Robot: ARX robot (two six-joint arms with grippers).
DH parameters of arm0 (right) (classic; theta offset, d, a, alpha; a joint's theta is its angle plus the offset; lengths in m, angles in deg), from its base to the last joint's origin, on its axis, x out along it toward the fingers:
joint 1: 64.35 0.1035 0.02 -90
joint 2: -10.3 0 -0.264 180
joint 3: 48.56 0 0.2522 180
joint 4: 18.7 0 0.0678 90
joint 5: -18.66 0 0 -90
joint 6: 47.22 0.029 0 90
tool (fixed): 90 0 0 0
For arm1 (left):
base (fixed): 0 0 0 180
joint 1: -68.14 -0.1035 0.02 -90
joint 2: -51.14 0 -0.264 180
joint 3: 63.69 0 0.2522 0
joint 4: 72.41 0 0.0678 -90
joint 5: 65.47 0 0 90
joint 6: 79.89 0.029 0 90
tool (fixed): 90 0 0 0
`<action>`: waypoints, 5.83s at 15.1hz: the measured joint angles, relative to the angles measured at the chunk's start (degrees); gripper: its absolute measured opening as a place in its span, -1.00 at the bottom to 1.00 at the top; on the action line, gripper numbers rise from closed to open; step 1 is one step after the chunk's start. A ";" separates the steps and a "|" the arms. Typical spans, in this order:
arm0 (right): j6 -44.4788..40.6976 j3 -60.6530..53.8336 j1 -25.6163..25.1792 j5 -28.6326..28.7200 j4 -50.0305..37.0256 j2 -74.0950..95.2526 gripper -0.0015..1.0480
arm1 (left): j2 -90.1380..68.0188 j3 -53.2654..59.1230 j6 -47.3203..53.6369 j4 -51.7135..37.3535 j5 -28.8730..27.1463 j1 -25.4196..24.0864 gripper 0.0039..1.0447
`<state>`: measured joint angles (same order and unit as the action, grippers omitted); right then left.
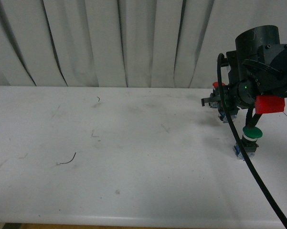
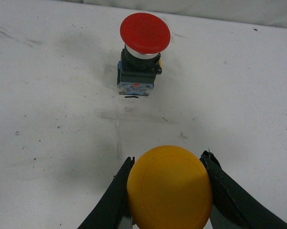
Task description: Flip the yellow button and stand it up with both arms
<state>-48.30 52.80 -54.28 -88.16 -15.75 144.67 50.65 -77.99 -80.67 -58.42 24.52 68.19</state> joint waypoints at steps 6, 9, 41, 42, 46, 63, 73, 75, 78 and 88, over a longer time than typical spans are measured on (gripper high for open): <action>-0.66 1.51 -0.50 -1.51 0.76 2.14 -0.32 | 0.00 0.00 -0.02 0.00 0.00 0.00 0.88; -0.68 1.51 -0.76 -1.40 0.68 2.43 -0.32 | 0.00 0.00 0.00 -0.02 0.00 0.00 0.88; 13.46 -36.54 -14.99 27.71 -27.47 -44.41 0.81 | 0.00 0.00 0.00 0.00 0.00 0.00 0.88; 10.14 -42.31 -15.04 23.58 -26.99 -51.87 0.60 | 0.00 0.00 0.00 -0.02 0.00 0.00 0.88; 2.47 -67.56 -10.84 17.51 -13.92 -84.19 -0.28 | 0.00 0.00 -0.02 0.00 0.02 0.00 0.88; 1.42 -86.97 -10.08 16.76 -4.31 -119.30 -0.97 | 0.00 0.00 0.00 -0.02 0.02 0.00 0.88; 1.40 -86.93 -10.08 16.81 10.95 -134.16 -0.97 | 0.00 0.00 0.00 -0.04 0.00 0.00 0.88; 1.40 -86.93 -10.08 16.79 11.02 -134.14 -0.96 | 0.00 0.00 0.00 -0.04 0.00 0.00 0.88; 1.27 -86.93 -10.08 16.79 11.02 -134.16 -0.63 | 0.00 0.00 0.00 -0.04 0.00 0.00 0.88; 1.27 -86.93 -10.08 16.79 11.02 -134.16 0.88 | 0.00 0.00 -0.02 -0.04 0.00 0.00 0.88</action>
<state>-47.03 -34.13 -64.36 -71.38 -4.73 10.51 50.65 -77.99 -80.69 -58.46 24.52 68.19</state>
